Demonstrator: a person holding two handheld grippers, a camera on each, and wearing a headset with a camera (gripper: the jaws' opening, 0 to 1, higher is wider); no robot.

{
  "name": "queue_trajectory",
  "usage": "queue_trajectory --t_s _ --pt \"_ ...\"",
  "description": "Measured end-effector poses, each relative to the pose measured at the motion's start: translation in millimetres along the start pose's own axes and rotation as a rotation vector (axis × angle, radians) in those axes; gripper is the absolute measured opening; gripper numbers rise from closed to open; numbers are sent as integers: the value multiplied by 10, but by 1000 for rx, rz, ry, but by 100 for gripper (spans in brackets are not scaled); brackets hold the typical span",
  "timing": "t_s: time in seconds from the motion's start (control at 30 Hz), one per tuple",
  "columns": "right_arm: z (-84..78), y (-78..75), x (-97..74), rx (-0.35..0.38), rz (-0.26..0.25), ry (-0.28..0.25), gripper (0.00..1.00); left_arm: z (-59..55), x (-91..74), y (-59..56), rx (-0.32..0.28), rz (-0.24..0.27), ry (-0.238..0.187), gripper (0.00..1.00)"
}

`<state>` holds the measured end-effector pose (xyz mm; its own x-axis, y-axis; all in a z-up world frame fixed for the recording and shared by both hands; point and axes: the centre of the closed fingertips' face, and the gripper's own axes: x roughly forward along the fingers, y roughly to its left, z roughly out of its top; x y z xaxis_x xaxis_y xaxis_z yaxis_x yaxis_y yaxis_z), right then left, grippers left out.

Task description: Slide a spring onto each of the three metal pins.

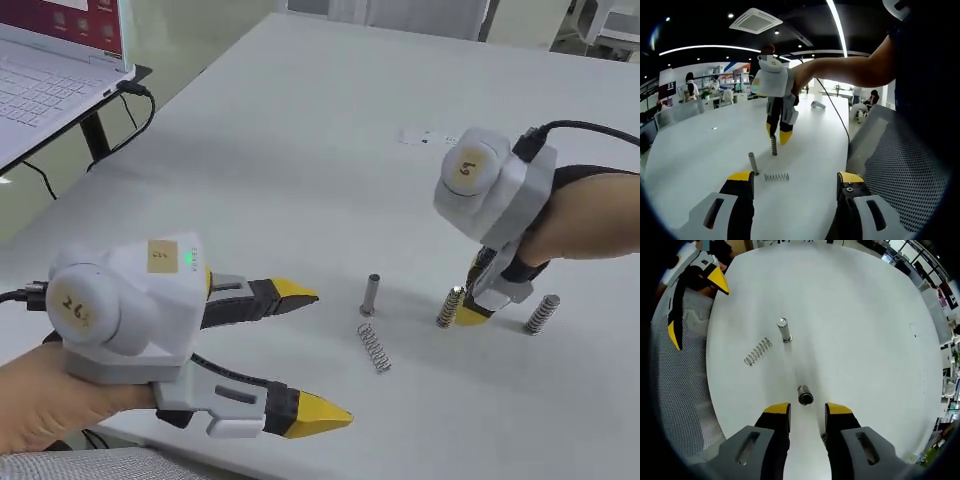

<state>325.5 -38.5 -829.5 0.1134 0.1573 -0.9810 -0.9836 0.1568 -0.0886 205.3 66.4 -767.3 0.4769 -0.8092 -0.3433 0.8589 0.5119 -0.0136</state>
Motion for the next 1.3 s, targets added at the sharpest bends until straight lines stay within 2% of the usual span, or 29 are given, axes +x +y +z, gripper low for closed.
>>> queue_trajectory --t_s 0.2,0.43,0.57,0.73,0.87,1.1,1.3 --pt "-100 123 11 27 12 -7 25 -1 2 -13 0 -3 1 63" --pt "-152 277 11 69 37 -29 25 5 9 -30 3 -6 0 62" --pt "-131 373 10 88 56 -47 24 13 11 -38 4 -6 -1 62" --pt "47 607 -25 98 103 -106 24 22 17 -48 6 -9 -1 62" --pt "189 772 -17 86 131 -132 24 20 10 -40 7 -11 -2 62" --pt "382 898 55 93 153 -159 23 18 -5 -35 8 -11 -4 62" --pt "520 885 120 137 149 -186 23 25 -8 -39 9 -10 -6 61"
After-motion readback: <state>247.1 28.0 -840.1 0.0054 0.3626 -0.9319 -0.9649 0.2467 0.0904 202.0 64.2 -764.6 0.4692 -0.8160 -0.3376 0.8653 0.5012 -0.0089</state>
